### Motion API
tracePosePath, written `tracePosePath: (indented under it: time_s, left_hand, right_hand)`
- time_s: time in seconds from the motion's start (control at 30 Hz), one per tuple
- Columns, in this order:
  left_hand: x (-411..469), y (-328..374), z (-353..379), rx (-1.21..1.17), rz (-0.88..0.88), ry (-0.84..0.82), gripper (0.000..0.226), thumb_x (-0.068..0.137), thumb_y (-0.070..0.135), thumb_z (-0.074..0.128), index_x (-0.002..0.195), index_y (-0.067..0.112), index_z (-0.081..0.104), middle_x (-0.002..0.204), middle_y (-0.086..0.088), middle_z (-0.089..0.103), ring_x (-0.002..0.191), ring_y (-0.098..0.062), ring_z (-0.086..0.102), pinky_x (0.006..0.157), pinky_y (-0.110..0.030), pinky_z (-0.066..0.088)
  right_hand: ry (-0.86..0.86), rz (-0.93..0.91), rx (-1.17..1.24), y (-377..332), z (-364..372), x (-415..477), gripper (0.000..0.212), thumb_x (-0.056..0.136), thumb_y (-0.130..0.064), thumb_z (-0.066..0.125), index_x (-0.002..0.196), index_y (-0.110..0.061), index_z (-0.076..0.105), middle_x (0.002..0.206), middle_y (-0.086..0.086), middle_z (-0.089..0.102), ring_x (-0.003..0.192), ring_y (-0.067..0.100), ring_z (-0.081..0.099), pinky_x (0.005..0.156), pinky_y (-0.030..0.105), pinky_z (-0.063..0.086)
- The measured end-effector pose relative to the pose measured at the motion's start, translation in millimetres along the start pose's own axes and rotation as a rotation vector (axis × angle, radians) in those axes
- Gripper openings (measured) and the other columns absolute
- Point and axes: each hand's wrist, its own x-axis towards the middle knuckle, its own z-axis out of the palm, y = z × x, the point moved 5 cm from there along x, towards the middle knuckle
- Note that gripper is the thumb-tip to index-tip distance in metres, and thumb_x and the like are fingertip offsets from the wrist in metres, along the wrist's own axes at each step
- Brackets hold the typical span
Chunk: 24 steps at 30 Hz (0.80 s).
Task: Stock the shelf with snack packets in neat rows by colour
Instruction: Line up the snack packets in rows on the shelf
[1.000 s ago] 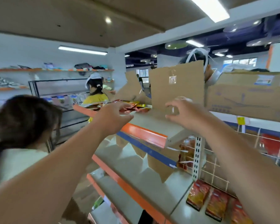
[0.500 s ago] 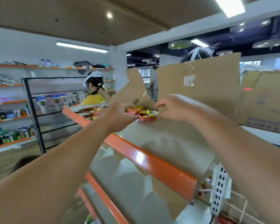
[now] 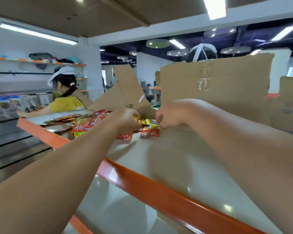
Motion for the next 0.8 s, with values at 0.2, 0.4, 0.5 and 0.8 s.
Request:
tracePosePath:
  time_s: [0.2,0.4,0.5,0.8]
  left_hand:
    - [30,-15,24,0.177,0.065,0.021,0.027,0.074,0.036,0.065,0.1,0.03,0.067,0.108,0.0,0.066,0.102,-0.028,0.061,0.088,-0.038,0.053]
    - [33,-8,35,0.173,0.234,0.057,0.016,0.075,0.026,0.068,0.09,0.025,0.068,0.083,0.002,0.065,0.08,-0.026,0.063,0.066,-0.03,0.044]
    - [31,-9,31,0.166,0.219,0.071,0.014,0.075,0.021,0.066,0.088,0.024,0.069,0.077,0.003,0.063,0.076,-0.025,0.062,0.062,-0.03,0.041]
    - [8,-4,-5,-0.24,0.265,0.417,0.01,0.104,0.028,0.049,0.098,0.028,0.056,0.081,0.007,0.057,0.086,-0.025,0.055,0.078,-0.035,0.036]
  right_hand:
    - [-0.075,0.05,-0.049,-24,25,43,0.032,0.085,-0.026,0.068,0.117,-0.02,0.071,0.111,0.004,0.068,0.101,0.026,0.064,0.079,0.031,0.051]
    - [0.111,0.072,0.148,-22,50,59,0.021,0.083,-0.009,0.065,0.096,-0.024,0.062,0.081,-0.003,0.057,0.077,0.022,0.056,0.056,0.028,0.036]
    - [0.183,0.12,0.257,-4,55,56,0.021,0.082,-0.01,0.067,0.081,-0.03,0.061,0.076,-0.009,0.056,0.067,0.015,0.053,0.058,0.025,0.038]
    - [0.542,0.211,0.734,36,17,40,0.031,0.085,0.005,0.055,0.07,-0.022,0.057,0.07,0.003,0.057,0.058,0.01,0.047,0.056,0.028,0.038]
